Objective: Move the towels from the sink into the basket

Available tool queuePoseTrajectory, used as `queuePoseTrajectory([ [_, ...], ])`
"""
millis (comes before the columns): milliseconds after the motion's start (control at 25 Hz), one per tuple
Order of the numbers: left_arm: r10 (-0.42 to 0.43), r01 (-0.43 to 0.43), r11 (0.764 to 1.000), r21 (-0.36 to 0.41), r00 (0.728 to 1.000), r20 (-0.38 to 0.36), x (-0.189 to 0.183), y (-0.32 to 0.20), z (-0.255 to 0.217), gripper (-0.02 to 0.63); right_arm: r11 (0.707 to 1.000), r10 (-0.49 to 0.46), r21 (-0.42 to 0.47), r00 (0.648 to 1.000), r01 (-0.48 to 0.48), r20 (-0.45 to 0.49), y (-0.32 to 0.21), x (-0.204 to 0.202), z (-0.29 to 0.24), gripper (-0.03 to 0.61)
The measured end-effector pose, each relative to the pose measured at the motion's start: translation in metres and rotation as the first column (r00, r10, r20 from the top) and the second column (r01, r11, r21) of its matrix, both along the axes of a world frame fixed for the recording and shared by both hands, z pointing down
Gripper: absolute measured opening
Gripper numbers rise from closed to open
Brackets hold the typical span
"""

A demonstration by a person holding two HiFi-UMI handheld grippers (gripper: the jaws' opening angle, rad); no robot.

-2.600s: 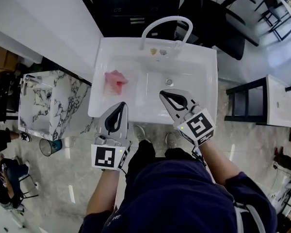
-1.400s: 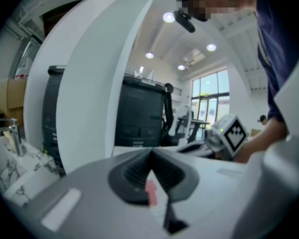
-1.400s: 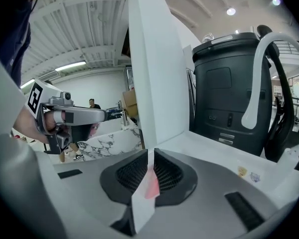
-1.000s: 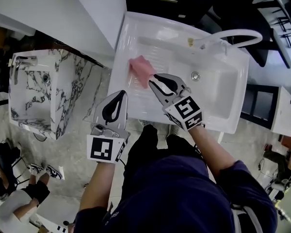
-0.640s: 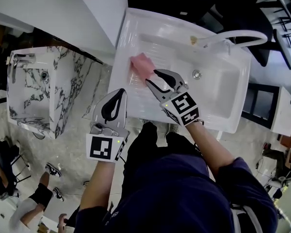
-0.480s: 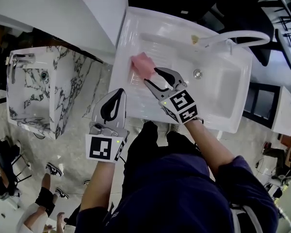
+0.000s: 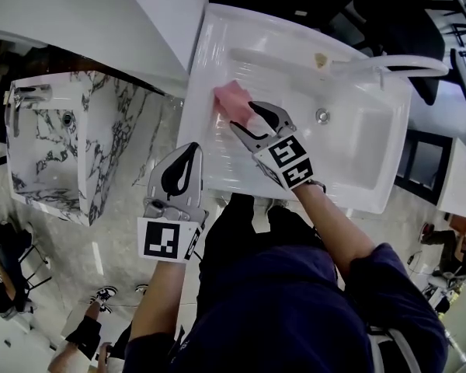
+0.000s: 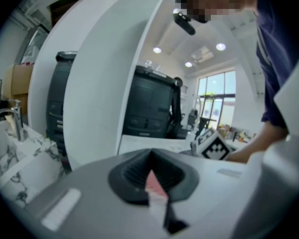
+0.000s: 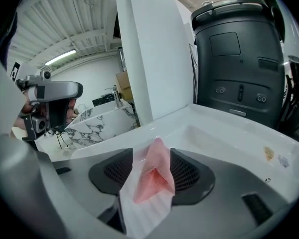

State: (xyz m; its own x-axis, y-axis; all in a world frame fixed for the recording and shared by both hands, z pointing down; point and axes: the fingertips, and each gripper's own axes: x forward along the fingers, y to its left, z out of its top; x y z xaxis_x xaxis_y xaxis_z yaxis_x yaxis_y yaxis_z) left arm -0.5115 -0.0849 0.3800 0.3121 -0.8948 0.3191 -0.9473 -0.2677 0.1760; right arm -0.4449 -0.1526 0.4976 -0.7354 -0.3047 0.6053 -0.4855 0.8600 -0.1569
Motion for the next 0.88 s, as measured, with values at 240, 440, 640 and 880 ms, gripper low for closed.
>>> queuePoseTrajectory([
  [240,-0.003,0.003,1.0,-0.014,1.0,0.004,-0.007,-0.003,0.004,0.003,1.0,-0.01,-0.02,0.999,0.01,-0.032,-0.003,-0.004,0.019,0.204],
  [440,-0.003,0.003,1.0,-0.022,1.0,0.006,-0.009,-0.007,0.009,0.003,0.999,-0.018,-0.031,0.998,0.016,-0.061,-0.006,-0.006,0.033,0.204],
  [640,-0.008,0.008,1.0,-0.026,1.0,-0.011,-0.008,-0.011,0.012,0.003,0.999,-0.015,-0.036,0.996,0.012,-0.093,-0.007,-0.004,0.046,0.204],
  [880,0.016,-0.016,0.999,-0.027,1.0,0.006,-0.006,-0.014,0.014,0.003,1.0,-0.011,-0.027,0.993,0.008,-0.119,-0.01,-0.001,0.053,0.142],
])
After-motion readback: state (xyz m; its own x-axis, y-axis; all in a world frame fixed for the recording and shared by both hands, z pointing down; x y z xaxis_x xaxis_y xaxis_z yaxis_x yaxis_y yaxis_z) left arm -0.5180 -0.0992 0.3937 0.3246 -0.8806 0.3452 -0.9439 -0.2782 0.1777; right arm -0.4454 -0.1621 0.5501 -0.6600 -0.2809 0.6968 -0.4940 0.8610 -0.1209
